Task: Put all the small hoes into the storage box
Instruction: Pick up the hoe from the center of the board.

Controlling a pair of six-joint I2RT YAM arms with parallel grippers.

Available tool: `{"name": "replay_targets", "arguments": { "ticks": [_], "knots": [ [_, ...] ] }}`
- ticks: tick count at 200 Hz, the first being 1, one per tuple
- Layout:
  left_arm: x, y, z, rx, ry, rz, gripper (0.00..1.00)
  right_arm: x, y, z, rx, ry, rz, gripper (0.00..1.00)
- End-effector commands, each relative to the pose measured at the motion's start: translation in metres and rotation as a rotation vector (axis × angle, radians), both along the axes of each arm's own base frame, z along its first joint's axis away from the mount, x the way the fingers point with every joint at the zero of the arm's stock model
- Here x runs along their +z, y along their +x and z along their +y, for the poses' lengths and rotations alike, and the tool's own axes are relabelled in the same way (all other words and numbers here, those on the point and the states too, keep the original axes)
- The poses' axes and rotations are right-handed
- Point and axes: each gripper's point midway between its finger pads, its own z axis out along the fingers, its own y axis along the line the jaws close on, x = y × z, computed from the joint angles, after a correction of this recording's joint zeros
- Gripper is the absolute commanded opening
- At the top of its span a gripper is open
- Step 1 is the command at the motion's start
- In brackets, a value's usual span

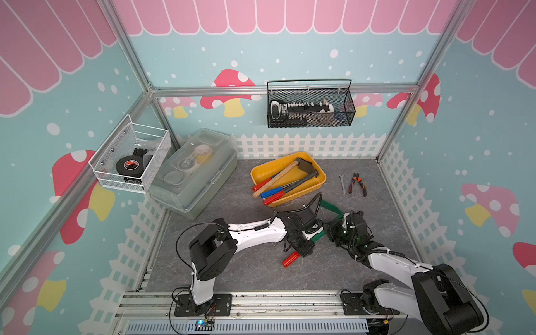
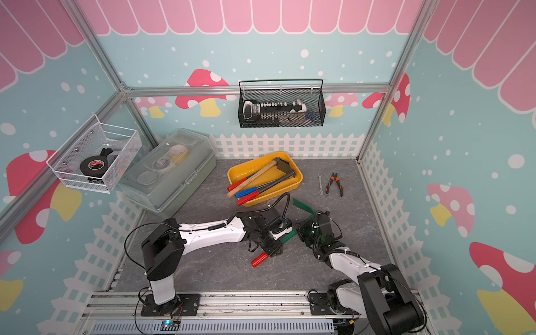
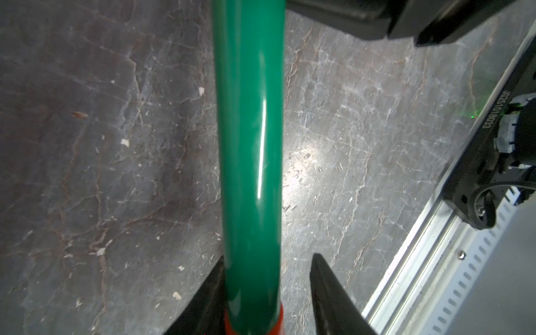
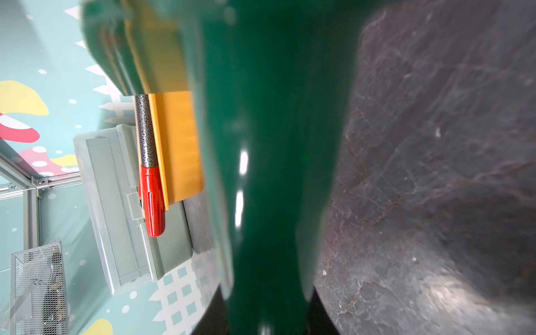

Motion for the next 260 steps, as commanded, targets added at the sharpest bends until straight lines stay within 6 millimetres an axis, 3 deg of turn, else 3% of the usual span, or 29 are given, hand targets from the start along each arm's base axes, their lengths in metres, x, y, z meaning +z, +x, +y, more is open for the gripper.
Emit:
{"name": "replay_targets", "arguments": {
  "ticks": [1,123,149,213,260],
  "knots": [
    [0.002,-0.005,-0.002,-0.005,-0.017,0.013,0.45,0.016,0.007,-0.002,-0.022,-0.001,-0.056,0.11],
    [-0.014,-0.007,-0.011,-0.002,-0.014,0.048,0.41,0.022,-0.001,-0.01,-0.071,0.025,-0.082,0.11],
    [-0.014,-0.007,-0.011,-0.002,-0.012,0.047,0.33,0.023,-0.001,-0.01,-0.072,0.033,-0.09,0.11],
    [-0.001,-0.003,-0.011,0.003,-0.03,0.015,0.0,0.025,-0.004,-0.013,-0.076,0.025,-0.102,0.16],
    [0.019,0.006,-0.007,0.003,-0.03,-0.054,0.0,0.028,-0.009,-0.019,-0.083,-0.015,-0.107,0.25]
  ]
}}
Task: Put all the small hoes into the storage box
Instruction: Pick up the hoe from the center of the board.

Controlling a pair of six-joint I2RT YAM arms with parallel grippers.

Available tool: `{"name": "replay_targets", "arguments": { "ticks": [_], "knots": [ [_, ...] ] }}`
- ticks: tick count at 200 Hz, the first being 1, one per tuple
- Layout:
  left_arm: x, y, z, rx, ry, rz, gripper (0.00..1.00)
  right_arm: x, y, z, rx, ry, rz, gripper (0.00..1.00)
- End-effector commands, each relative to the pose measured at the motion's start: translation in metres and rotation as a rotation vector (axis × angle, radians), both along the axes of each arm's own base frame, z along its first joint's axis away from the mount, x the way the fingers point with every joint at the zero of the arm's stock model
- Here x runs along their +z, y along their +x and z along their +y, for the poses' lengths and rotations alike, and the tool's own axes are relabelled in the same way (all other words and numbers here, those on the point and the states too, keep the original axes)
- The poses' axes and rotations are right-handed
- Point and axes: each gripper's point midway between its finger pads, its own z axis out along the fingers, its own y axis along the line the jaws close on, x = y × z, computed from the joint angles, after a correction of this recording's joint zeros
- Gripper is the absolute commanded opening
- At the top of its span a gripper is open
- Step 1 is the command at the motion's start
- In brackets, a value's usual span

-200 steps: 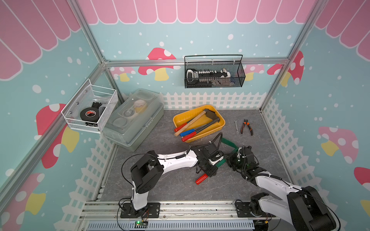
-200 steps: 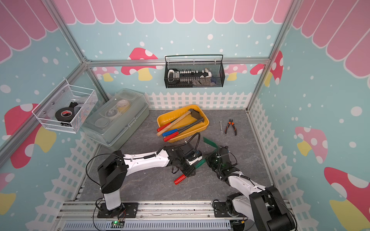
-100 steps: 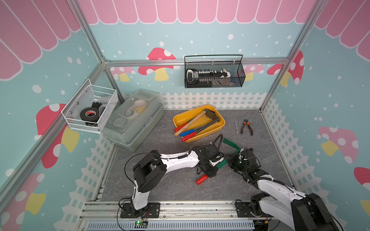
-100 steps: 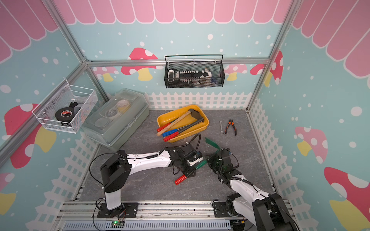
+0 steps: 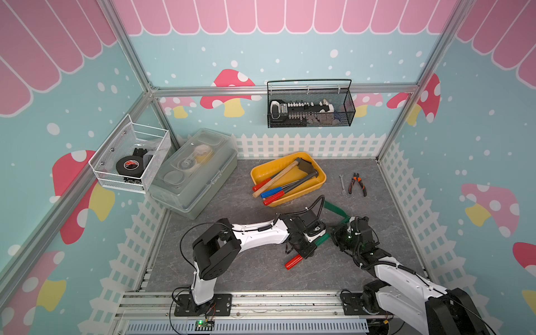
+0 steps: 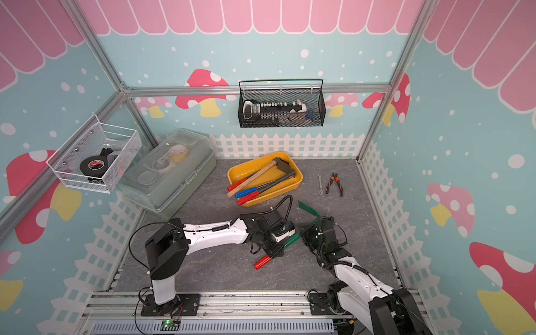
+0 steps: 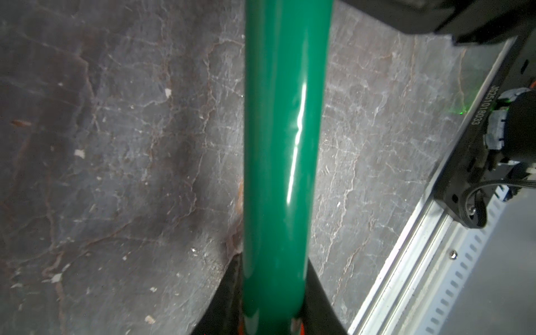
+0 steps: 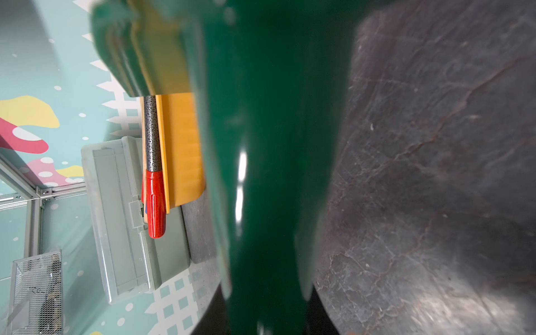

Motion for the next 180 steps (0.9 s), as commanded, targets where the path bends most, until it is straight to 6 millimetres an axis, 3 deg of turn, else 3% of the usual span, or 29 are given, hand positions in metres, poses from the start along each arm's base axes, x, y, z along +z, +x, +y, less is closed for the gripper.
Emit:
{"name": "replay_targets", "arguments": {
  "ticks": [1,72,180],
  "knots": [
    [0.024,0.013,0.002,0.026,-0.013,-0.069,0.0,0.022,0.008,-0.002,-0.022,0.009,-0.078,0.25],
    [0.054,0.026,0.005,0.036,-0.038,-0.182,0.0,0.02,0.005,-0.004,-0.016,-0.01,-0.08,0.32],
    [0.08,0.036,0.01,0.033,-0.038,-0.268,0.0,0.02,0.001,-0.006,-0.007,-0.032,-0.081,0.36]
  ]
}}
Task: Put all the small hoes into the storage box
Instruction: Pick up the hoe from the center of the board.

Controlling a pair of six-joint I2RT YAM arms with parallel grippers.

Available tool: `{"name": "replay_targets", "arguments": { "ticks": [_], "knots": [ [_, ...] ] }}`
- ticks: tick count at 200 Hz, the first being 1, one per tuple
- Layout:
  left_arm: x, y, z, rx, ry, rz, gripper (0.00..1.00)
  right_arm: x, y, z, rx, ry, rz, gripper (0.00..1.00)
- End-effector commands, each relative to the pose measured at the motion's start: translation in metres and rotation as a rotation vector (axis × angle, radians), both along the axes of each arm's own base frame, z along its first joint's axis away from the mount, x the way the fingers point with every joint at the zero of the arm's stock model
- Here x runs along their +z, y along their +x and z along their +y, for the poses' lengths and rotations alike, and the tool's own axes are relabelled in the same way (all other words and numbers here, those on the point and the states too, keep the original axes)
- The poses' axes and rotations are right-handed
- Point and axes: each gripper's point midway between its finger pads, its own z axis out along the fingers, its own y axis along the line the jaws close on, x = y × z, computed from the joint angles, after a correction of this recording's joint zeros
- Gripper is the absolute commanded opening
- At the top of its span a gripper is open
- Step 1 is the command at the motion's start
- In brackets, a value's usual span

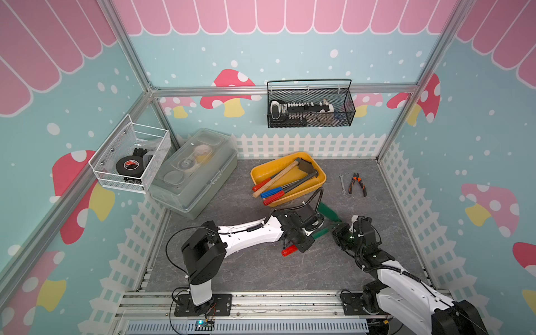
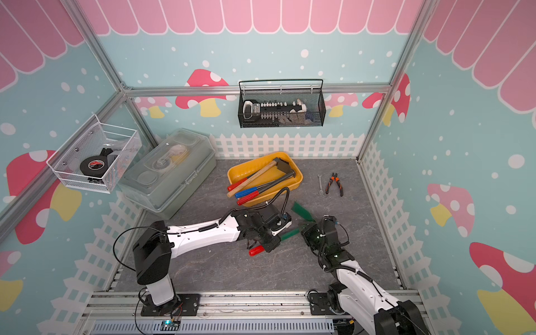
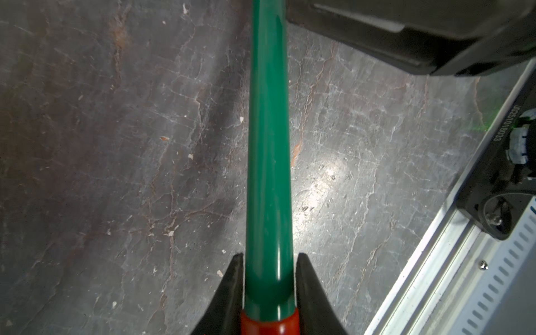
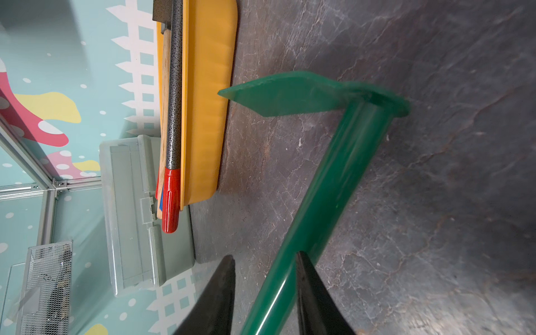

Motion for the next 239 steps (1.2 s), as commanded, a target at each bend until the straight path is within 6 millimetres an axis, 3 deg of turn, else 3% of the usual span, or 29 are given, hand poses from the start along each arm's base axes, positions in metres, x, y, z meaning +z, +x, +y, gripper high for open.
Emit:
{"name": "replay_targets", "arguments": {
  "ticks": [1,70,130,192,239],
  "knots": [
    [0.04,0.009,-0.005,-0.004,-0.062,-0.086,0.0,0.006,0.002,-0.003,-0.014,-0.015,-0.021,0.36],
    [0.054,0.018,-0.004,0.003,-0.06,-0.136,0.0,0.004,-0.003,-0.007,-0.02,-0.029,-0.014,0.41],
    [0.052,0.019,-0.005,0.004,-0.056,-0.123,0.0,-0.001,0.001,-0.001,0.0,-0.014,0.0,0.61],
    [0.049,0.017,-0.009,0.006,-0.064,-0.102,0.0,-0.013,0.018,0.013,0.019,0.046,0.021,0.61],
    [0.042,0.014,-0.012,0.002,-0.06,-0.074,0.0,-0.01,0.037,0.024,0.027,0.088,0.002,0.6]
  ]
}}
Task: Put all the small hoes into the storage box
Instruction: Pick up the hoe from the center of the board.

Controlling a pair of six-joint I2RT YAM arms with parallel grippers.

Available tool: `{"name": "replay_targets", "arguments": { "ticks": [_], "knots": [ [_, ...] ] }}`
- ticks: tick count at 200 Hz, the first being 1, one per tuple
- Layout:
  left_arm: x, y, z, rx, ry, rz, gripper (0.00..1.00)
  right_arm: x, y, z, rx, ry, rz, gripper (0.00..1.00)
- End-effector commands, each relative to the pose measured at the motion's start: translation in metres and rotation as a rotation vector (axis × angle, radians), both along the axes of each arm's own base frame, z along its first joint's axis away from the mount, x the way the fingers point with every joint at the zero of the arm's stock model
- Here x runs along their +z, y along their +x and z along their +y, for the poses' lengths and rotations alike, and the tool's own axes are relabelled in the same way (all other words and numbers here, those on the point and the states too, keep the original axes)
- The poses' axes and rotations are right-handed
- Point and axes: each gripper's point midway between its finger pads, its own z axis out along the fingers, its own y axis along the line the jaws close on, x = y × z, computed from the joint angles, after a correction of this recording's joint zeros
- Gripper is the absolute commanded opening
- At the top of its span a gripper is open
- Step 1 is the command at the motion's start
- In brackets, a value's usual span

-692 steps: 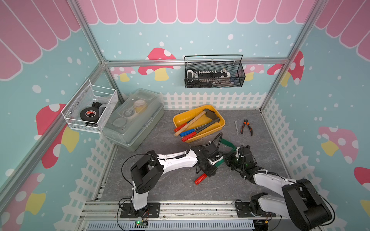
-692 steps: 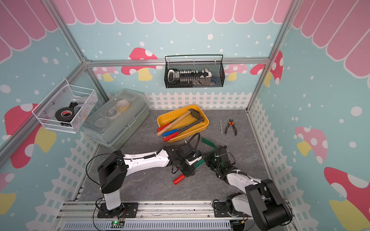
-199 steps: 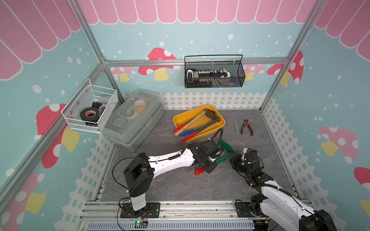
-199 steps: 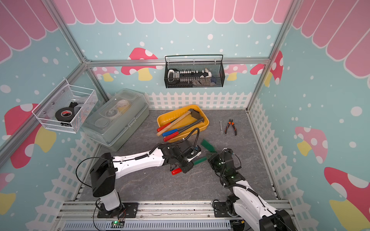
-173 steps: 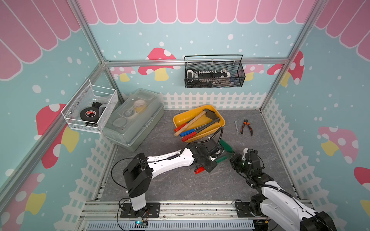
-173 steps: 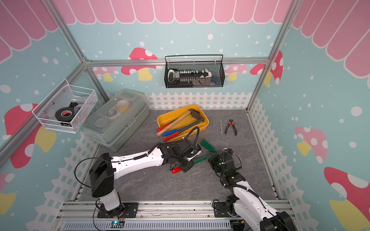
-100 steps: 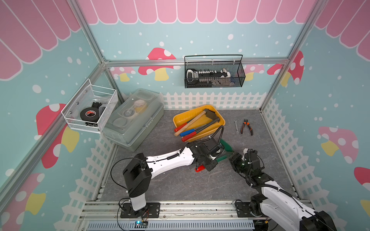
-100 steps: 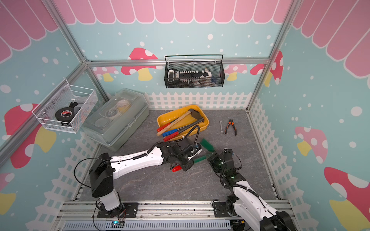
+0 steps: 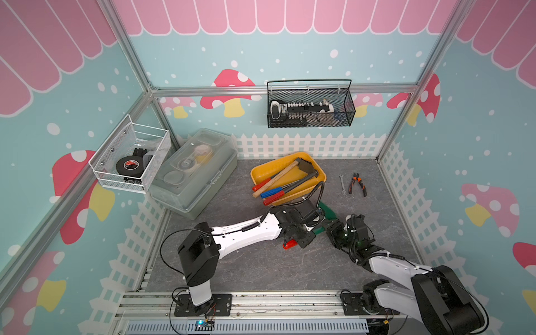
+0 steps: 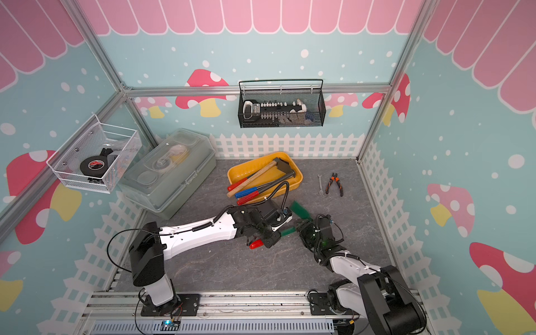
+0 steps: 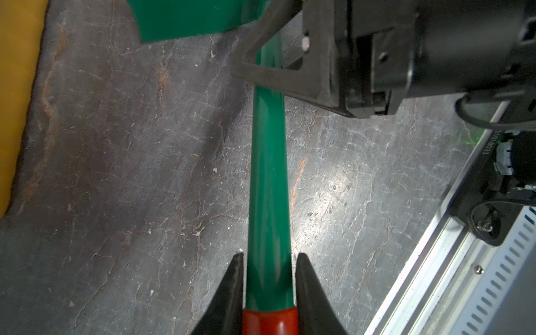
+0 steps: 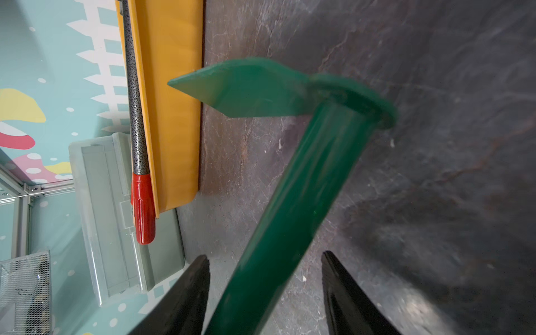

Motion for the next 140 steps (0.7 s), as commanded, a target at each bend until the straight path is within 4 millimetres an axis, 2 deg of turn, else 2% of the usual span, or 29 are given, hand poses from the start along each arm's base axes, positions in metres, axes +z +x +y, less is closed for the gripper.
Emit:
{"name": "replay_targets", "arguments": {
  "ticks": [1,56,140],
  "knots": [
    [0.014,0.004,-0.011,-0.005,-0.048,-0.008,0.0,0.024,0.021,0.011,-0.003,0.07,-0.076,0.6],
    [0.009,0.001,-0.018,-0.011,-0.06,0.012,0.0,0.017,0.034,0.022,-0.012,0.144,-0.08,0.5],
    [-0.011,-0.011,-0.015,-0.016,-0.054,0.061,0.0,0.027,0.037,0.016,-0.038,0.121,-0.113,0.2]
  ]
}}
